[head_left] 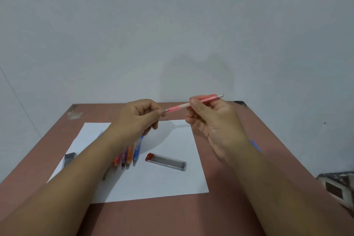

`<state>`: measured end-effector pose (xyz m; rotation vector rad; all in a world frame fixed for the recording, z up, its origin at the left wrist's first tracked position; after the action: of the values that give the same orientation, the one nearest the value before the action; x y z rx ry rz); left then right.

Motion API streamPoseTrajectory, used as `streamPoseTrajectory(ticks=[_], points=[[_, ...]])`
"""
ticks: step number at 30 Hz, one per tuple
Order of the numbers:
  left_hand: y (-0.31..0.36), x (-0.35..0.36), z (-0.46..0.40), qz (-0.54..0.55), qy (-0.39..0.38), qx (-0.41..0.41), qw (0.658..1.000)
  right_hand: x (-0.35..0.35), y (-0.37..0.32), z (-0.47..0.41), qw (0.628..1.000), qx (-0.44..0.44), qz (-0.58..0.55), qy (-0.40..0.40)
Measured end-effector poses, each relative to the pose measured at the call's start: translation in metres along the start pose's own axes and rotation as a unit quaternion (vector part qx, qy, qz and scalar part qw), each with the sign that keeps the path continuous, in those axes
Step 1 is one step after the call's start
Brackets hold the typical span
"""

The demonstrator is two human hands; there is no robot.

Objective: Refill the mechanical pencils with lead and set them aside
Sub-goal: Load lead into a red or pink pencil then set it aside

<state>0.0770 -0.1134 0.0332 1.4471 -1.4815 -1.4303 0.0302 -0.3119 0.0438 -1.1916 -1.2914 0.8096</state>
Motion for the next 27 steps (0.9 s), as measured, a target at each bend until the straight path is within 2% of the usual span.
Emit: streamPoseTrajectory(ticks=[5, 10, 12, 14, 17, 21, 23, 27], points=[[0.003, 0.03, 0.007, -0.044, -0.013, 0.003, 0.999, -0.021, -0.023, 0.001, 0.998, 0.054, 0.031, -0.006], [0.032, 0.076, 0.031, -0.138, -0.096, 0.129, 0.977, -0.048, -0.049, 0.02, 0.996, 0.059, 0.066, -0.004], [0.039, 0.092, 0.038, -0.164, -0.128, 0.146, 0.967, -0.066, -0.058, 0.031, 0.994, 0.063, 0.084, 0.001], [0.044, 0.107, 0.044, -0.212, -0.151, 0.157, 0.953, -0.089, -0.067, 0.041, 0.985, 0.052, 0.164, 0.032], [0.053, 0.131, 0.051, -0.271, -0.196, 0.152, 0.93, -0.124, -0.072, 0.051, 0.944, 0.038, 0.317, 0.081], [0.057, 0.165, 0.056, -0.347, -0.23, 0.151, 0.897, -0.156, -0.061, 0.056, 0.835, 0.026, 0.541, 0.096], [0.054, 0.181, 0.053, -0.378, -0.237, 0.154, 0.882, -0.161, -0.054, 0.057, 0.803, 0.037, 0.587, 0.098], [0.045, 0.2, 0.041, -0.407, -0.23, 0.152, 0.871, -0.164, -0.042, 0.06, 0.775, 0.066, 0.621, 0.099]])
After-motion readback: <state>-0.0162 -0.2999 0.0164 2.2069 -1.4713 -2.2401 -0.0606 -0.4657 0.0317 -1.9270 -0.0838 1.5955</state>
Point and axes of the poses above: each hand's wrist, its own z-axis away from the middle knuckle, its own x-axis out of the palm, y = z × x, the point moved 4 cm from there along -z, towards the middle knuckle, and after that the axes turned 1 degree about z, right-handed, at the moved point
